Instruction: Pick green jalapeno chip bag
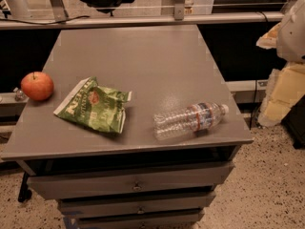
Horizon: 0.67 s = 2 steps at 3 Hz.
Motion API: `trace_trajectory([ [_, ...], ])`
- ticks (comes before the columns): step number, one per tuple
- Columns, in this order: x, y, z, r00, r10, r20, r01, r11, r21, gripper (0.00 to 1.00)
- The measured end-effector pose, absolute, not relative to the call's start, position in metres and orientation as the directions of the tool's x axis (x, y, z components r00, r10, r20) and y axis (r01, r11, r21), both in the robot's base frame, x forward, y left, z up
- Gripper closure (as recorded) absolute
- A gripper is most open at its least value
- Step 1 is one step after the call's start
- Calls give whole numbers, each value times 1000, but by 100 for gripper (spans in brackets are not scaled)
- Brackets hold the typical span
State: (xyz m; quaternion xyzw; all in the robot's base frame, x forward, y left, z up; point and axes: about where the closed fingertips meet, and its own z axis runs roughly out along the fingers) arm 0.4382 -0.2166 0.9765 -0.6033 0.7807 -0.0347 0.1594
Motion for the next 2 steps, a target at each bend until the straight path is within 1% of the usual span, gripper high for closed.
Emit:
trace_trajectory([
  [1, 438, -217, 977, -221, -953, -207, -931, 270, -247, 0],
  [2, 441, -175, 967, -158, -949, -274, -948, 223, -228, 0],
])
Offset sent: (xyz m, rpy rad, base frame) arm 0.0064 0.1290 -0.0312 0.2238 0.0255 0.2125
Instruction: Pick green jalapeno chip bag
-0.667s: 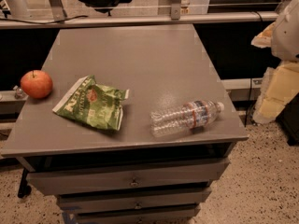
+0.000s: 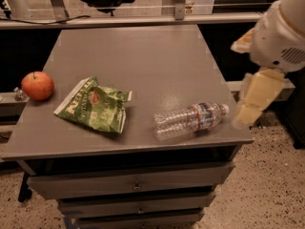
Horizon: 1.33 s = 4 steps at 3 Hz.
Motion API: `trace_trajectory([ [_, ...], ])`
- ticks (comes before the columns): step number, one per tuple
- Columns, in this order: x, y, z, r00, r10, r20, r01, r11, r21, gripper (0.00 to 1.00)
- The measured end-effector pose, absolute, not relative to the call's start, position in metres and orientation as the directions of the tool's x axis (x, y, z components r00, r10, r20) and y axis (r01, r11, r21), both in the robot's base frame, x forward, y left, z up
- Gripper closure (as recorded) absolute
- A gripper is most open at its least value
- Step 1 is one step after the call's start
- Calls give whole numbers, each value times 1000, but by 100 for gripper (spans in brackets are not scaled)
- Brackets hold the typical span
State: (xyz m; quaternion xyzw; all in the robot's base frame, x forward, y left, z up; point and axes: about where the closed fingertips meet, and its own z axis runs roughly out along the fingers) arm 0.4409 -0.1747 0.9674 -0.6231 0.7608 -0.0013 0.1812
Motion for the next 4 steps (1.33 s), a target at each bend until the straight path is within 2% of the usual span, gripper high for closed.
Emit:
trace_trajectory([
  [2, 450, -17, 934, -10, -876, -482, -986, 89, -143, 0],
  [4, 465, 84, 908, 55, -808, -587, -992, 24, -126, 0],
])
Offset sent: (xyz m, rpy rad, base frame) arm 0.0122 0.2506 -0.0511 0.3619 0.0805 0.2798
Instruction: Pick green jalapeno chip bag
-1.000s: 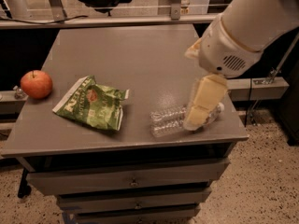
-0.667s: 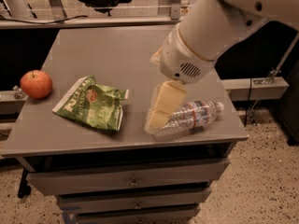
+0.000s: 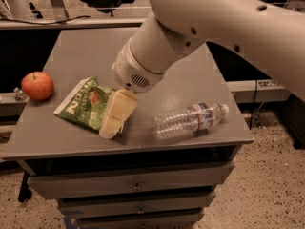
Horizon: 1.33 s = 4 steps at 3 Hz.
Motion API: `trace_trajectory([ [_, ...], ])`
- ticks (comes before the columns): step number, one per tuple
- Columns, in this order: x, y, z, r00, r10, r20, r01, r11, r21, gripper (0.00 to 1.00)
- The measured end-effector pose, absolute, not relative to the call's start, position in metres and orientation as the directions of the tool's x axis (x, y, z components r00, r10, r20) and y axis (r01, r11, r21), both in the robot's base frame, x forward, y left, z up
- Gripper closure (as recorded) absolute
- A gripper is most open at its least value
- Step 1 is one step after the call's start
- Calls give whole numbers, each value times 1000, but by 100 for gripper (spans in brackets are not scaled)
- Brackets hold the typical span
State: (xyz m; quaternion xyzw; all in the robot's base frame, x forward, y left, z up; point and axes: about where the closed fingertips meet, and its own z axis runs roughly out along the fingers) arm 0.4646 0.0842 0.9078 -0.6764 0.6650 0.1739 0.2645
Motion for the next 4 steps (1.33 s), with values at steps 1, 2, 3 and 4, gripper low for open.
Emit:
trace_trajectory([
  [1, 479, 122, 900, 88, -783, -616, -989, 4, -147, 0],
  [2, 493, 141, 883, 95, -781, -617, -988, 3, -156, 17],
  [3, 504, 143, 869, 76, -788, -611, -988, 22, -150, 41],
  [4, 510, 135, 864, 60, -796, -602, -987, 42, -153, 64],
])
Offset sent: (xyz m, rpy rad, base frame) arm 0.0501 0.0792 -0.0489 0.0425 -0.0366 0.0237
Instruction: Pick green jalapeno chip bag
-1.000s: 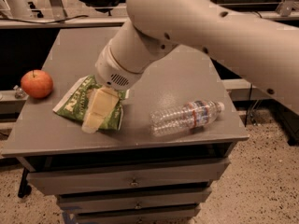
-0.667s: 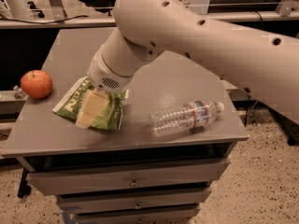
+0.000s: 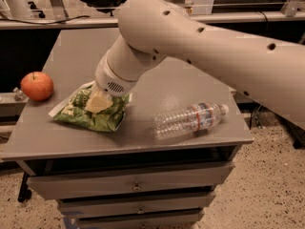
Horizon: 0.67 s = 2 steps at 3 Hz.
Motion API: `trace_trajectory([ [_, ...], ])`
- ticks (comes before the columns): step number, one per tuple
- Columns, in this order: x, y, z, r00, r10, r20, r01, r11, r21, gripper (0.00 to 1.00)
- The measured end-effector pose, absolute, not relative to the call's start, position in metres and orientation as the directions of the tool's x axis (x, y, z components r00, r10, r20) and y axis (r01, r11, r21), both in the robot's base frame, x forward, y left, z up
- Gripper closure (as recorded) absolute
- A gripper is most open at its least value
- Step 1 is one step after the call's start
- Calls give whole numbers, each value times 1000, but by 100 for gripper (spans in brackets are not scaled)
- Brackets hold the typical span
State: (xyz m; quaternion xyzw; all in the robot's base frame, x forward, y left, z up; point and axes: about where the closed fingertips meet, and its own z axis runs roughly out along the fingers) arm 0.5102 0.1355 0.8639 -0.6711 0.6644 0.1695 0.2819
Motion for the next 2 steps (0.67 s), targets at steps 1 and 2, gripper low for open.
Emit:
trace_trajectory([
  [1, 516, 126, 871, 47, -803, -595, -985, 63, -163, 87],
  [2, 524, 123, 898, 14, -785, -619, -981, 108, -160, 100],
])
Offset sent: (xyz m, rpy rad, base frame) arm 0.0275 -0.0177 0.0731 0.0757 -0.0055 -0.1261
